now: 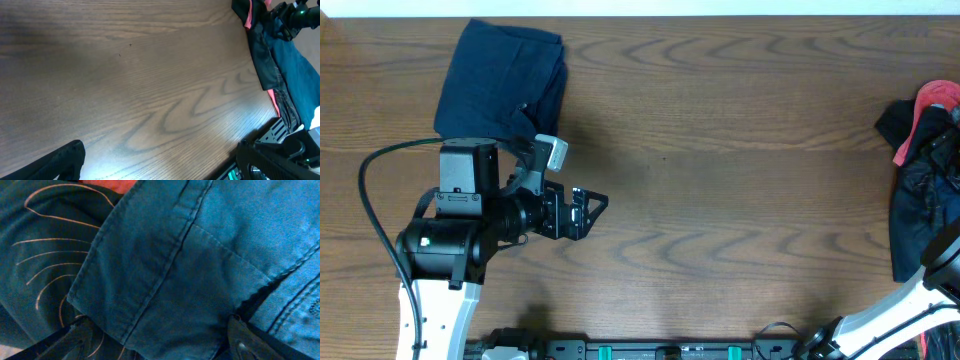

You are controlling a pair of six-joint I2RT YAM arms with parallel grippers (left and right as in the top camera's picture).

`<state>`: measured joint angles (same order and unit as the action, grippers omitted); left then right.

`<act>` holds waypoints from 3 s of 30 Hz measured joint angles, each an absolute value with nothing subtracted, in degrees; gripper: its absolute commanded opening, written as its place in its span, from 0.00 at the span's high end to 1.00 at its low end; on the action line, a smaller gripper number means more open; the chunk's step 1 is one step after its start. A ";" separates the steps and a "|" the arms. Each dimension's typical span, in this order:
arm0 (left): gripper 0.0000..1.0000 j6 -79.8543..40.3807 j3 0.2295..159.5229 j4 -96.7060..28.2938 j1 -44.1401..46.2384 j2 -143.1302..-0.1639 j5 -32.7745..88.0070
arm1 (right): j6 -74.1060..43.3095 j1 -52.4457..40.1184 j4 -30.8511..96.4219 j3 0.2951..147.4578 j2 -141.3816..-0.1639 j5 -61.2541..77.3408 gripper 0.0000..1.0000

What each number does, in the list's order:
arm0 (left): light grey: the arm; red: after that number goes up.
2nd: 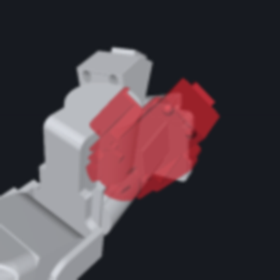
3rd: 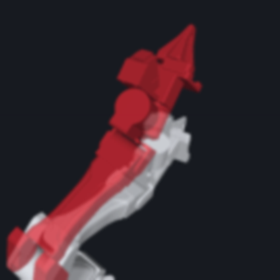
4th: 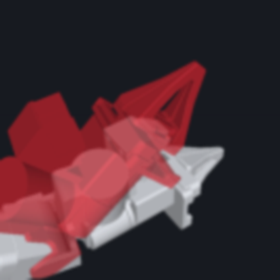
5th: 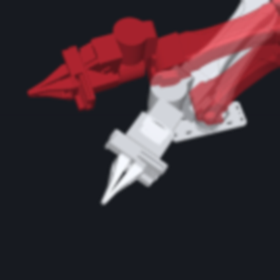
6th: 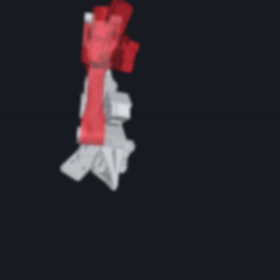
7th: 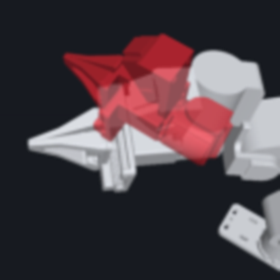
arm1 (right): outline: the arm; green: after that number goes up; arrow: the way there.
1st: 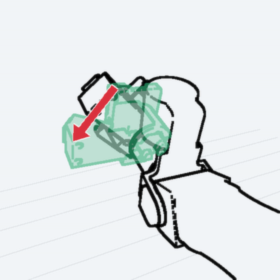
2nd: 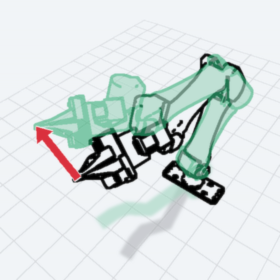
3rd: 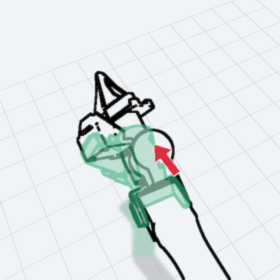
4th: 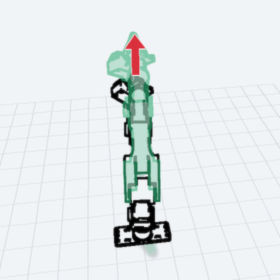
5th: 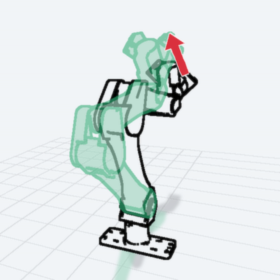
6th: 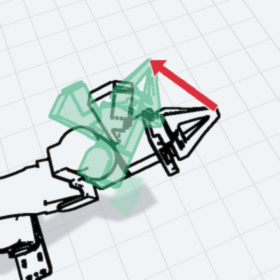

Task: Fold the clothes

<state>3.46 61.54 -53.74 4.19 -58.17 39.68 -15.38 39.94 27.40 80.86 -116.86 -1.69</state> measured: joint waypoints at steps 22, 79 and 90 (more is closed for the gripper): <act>0.02 3.46 61.54 -53.74 4.19 -58.17 39.68 | -10.72 37.74 28.03 80.95 -117.54 -9.67 0.31; 0.02 3.46 61.54 -53.67 4.19 -58.17 39.70 | 1.67 47.37 28.84 81.76 -117.16 8.64 0.22; 0.02 3.46 61.54 -53.43 4.19 -58.17 39.70 | -0.01 48.86 28.75 82.00 -117.16 9.47 0.20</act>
